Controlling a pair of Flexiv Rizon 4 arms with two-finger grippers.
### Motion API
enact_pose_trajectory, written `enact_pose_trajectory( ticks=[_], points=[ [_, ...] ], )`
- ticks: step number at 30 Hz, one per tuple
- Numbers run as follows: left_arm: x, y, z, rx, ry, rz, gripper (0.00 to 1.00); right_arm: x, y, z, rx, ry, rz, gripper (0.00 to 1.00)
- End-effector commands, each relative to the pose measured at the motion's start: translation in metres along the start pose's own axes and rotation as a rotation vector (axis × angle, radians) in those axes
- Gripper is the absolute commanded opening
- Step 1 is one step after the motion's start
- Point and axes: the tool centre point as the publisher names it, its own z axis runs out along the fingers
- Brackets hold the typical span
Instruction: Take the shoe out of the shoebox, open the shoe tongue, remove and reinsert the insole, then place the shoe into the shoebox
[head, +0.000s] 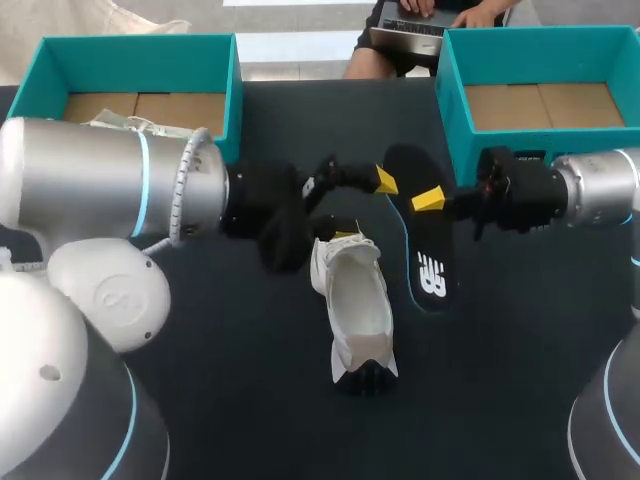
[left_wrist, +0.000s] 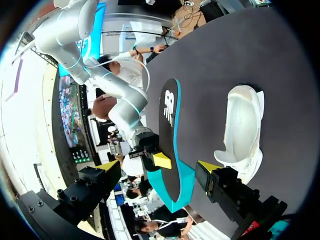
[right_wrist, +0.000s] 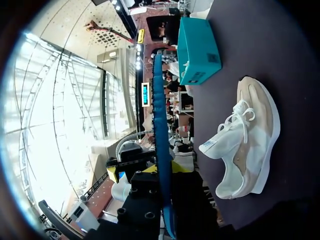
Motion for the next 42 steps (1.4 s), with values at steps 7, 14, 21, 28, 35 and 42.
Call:
enact_pose_trajectory(
  ticks=[7, 14, 21, 28, 35, 42],
  points=[
    [-0.009, 0.0, 0.003, -0.003, 0.297, 0.03, 1.0, -0.005, 0.004, 0.0, 0.041, -0.024, 0.006, 0.0],
    [-0.026, 0.008, -0.001, -0.053, 0.694, 0.096, 1.0, -0.009, 0.005, 0.0, 0.053, -0.028, 0.011, 0.0],
    [-0.03, 0.02, 0.005, -0.028, 0.92, -0.046, 1.0, -0.011, 0.003, 0.001, 0.055, -0.027, 0.009, 0.0],
    [-0.021, 0.028, 0.015, -0.053, 1.074, -0.103, 1.0, -0.012, 0.001, 0.004, 0.051, -0.027, 0.002, 0.0],
    [-0.012, 0.029, 0.029, -0.051, 1.224, -0.061, 1.0, -0.014, 0.001, 0.006, 0.049, -0.023, -0.002, 0.0],
    [-0.012, 0.029, 0.029, -0.051, 1.224, -0.061, 1.0, -0.015, 0.002, 0.008, 0.053, -0.023, -0.002, 0.0]
  ],
)
